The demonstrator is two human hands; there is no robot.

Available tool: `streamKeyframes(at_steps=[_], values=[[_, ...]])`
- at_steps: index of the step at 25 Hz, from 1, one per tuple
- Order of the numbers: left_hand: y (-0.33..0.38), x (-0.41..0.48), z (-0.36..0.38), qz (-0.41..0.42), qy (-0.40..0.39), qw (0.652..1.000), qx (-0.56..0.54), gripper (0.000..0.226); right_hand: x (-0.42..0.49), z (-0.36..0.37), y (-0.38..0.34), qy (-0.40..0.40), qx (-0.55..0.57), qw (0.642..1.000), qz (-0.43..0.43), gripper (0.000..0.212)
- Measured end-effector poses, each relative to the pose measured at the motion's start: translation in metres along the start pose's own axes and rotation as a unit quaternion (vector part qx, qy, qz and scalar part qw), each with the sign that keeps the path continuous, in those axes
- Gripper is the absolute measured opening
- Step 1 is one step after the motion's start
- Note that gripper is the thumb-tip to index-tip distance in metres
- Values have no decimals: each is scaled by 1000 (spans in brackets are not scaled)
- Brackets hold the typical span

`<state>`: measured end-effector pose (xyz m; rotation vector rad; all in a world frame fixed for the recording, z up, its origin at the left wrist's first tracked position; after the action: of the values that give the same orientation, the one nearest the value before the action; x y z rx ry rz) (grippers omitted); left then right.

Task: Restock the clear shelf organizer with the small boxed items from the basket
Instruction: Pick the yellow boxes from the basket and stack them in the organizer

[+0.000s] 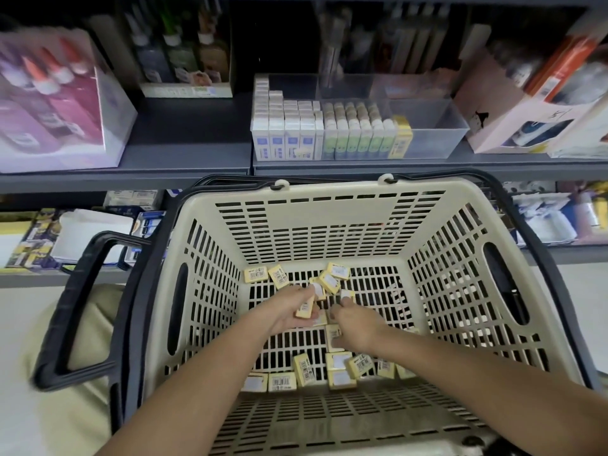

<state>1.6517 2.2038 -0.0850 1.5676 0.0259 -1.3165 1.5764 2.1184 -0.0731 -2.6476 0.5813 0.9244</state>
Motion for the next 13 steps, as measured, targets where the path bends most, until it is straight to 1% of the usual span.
streamKeyframes(at_steps=[1,3,4,6,8,11,12,13], values=[[2,1,-6,6,11,1000,-16,32,-1,2,-4,10,-34,999,-11,40],[2,2,-10,10,11,1000,-24,46,-2,1,-3,20,-7,1000,-21,34],[1,2,-8,8,1,1000,-16,43,-2,-1,0,16,38,999,-22,28],[-3,1,-2,-7,-23,1000,3,25,0,-5,6,-12,163,986,-11,21],[-7,-2,3,-28,-55,998,16,22,1,-15,9,-31,300,953,4,17],[-8,-4,14,-38,-128,991,-19,30,5,-30,7,-46,485,873,6,17],[-7,-4,14,-32,-132,990,-34,29,6,-33,7,-44,522,852,5,15],[-6,-3,12,-24,-121,991,-44,27,7,-35,7,-40,535,844,6,13]])
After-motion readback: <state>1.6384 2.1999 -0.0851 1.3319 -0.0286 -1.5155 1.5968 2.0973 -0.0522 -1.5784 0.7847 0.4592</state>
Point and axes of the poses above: each hand's wrist, its own x-axis towards the middle knuckle, its own z-axis out of the palm, y = z × x, the point moved 8 cm from there along x, towards the middle knuckle, and after that the axes turned 9 degrees about z, right-handed, at the moved point
